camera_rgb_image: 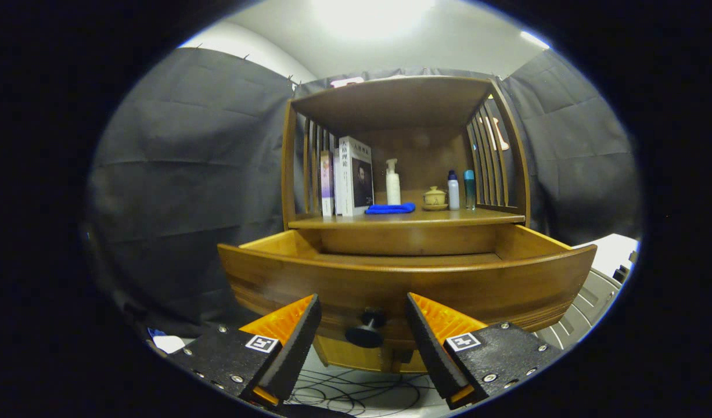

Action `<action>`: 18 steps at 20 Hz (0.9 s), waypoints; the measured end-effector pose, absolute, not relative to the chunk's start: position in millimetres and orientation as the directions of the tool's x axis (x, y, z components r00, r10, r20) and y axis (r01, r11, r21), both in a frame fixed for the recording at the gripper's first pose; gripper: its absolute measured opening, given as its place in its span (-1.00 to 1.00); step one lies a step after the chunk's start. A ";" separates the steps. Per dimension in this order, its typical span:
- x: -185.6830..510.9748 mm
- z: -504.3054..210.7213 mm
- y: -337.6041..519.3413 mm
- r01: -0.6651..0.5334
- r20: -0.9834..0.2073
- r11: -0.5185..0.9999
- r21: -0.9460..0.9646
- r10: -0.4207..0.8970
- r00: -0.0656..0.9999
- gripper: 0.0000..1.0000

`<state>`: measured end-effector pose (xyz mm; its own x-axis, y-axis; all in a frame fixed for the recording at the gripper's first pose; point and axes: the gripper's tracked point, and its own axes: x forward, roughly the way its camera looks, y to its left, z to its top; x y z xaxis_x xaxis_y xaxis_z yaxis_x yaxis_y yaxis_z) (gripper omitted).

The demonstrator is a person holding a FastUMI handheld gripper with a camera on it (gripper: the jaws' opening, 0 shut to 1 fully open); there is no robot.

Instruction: Pull open the drawer, take out the items inside it, and place them on the countertop above the cabinet.

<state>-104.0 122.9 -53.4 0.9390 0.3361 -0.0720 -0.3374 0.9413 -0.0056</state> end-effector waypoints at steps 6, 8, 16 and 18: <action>-77.8 -2.1 117.4 -0.337 -0.040 0.936 0.099 0.342 0.939 0.83; -59.6 5.5 110.8 -0.328 -0.059 0.939 0.103 0.335 0.941 0.84; 20.9 11.0 105.9 -0.302 -0.274 0.943 0.140 0.330 0.903 0.88; 37.7 1.9 107.3 -0.304 -0.345 0.941 0.150 0.338 0.876 0.88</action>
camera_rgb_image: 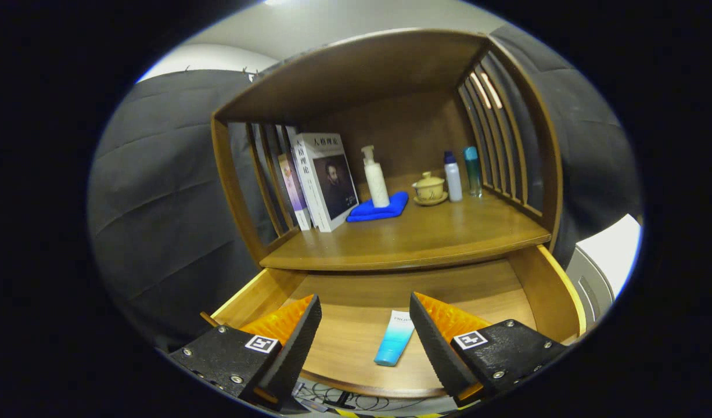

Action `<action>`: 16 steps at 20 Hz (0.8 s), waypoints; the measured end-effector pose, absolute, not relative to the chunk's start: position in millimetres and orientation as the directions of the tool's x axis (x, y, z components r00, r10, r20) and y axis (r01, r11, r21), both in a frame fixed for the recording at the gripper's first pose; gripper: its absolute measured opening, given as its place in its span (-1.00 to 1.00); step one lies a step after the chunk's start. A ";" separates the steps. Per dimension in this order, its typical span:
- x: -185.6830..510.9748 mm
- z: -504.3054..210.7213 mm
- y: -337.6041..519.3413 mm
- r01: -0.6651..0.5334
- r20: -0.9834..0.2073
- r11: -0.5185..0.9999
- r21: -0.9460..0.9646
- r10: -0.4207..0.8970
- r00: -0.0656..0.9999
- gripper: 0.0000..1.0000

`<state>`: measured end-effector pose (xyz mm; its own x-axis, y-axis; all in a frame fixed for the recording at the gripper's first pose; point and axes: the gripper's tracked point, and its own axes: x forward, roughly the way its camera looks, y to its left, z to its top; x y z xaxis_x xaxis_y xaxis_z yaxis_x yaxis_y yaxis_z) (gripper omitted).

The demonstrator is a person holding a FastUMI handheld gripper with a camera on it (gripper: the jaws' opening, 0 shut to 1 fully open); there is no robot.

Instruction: Pull open the drawer, take out the items inside it, and place them on the countertop above the cabinet.

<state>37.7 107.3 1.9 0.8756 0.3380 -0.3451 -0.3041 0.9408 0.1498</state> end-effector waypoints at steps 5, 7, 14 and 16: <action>65.9 -44.8 108.3 -0.285 -0.551 0.947 0.148 0.318 0.771 0.88; 67.2 -56.9 110.9 -0.284 -0.616 0.947 0.152 0.315 0.722 0.88; 87.0 -94.4 111.5 -0.258 -0.756 0.960 0.106 0.247 0.606 0.88; 84.6 -111.0 111.5 -0.233 -0.812 0.965 0.119 0.230 0.536 0.87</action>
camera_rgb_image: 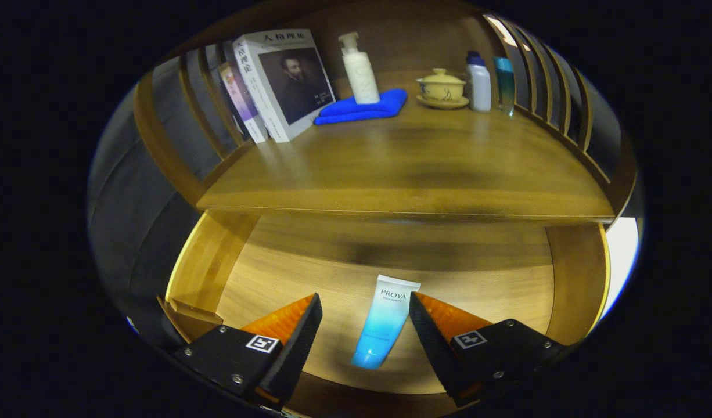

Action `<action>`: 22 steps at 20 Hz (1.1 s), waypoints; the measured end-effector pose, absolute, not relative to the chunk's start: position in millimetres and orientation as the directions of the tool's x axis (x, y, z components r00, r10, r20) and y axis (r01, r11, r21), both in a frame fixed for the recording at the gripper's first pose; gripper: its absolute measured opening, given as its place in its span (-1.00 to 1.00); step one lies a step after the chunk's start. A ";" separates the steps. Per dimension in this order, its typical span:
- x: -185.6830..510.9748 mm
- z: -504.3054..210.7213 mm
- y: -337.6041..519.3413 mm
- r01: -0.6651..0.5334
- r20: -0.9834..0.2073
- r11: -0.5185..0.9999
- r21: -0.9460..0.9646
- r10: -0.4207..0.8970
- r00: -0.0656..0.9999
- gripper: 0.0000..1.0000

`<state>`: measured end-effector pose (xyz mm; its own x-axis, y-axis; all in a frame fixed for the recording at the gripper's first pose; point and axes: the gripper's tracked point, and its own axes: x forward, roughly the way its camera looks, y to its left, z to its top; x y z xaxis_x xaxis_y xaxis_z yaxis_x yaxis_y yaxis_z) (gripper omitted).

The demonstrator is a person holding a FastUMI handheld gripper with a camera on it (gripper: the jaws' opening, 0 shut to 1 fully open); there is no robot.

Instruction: Pull open the drawer, take out the items inside it, and place them on the countertop above the cabinet.

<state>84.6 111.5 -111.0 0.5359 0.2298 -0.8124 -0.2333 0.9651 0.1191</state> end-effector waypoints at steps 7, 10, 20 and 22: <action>78.6 -136.9 103.6 -0.150 -0.892 0.982 0.116 0.170 0.420 0.84; 71.1 -151.2 104.4 -0.153 -0.928 0.983 0.099 0.147 0.341 0.85; 70.8 -160.8 87.9 -0.155 -0.941 0.988 -0.011 0.042 0.336 0.25; 69.3 -159.9 88.6 -0.176 -0.937 0.984 0.003 0.064 0.342 -0.04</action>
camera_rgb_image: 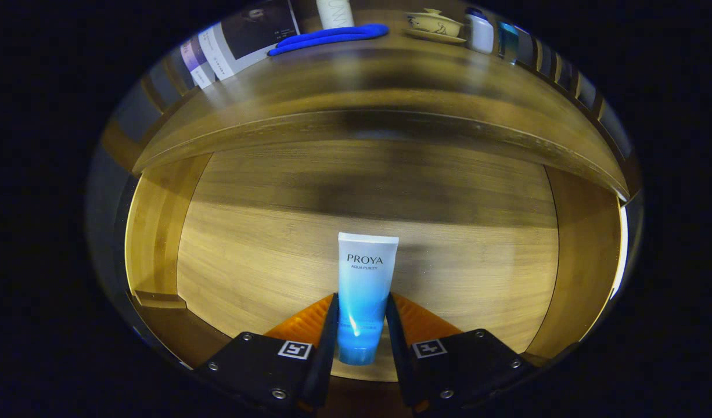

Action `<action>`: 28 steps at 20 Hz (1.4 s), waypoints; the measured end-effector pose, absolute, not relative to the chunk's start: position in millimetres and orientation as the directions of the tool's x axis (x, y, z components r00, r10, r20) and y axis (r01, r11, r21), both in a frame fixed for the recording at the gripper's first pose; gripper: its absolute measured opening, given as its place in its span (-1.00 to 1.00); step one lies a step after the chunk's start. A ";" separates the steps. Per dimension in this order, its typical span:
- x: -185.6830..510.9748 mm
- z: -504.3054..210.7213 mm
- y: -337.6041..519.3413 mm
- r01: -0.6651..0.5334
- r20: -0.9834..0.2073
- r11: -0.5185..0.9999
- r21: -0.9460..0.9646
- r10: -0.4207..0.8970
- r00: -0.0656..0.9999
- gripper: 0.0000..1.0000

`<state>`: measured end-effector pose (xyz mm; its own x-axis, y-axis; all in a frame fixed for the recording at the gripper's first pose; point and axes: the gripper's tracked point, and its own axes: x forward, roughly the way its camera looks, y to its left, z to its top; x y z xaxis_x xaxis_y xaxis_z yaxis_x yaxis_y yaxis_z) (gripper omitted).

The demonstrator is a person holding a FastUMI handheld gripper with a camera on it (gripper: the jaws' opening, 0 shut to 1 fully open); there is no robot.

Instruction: Pull open the drawer, take out the items inside it, and place them on the countertop above the cabinet.

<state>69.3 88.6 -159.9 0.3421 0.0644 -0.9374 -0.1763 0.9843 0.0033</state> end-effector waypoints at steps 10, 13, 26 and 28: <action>80.4 -149.2 85.1 -0.141 -0.893 0.984 0.109 0.160 0.421 -0.26; 79.7 -139.2 85.5 -0.189 -0.867 0.977 0.094 0.174 0.468 -0.26; 59.6 -81.0 105.6 -0.362 -0.713 0.924 0.119 0.334 0.617 -0.26; 59.1 -70.5 105.4 -0.377 -0.691 0.920 0.108 0.342 0.637 -0.26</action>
<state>59.1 105.4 -70.5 0.6371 0.3421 -0.6907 -0.3771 0.9199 0.1078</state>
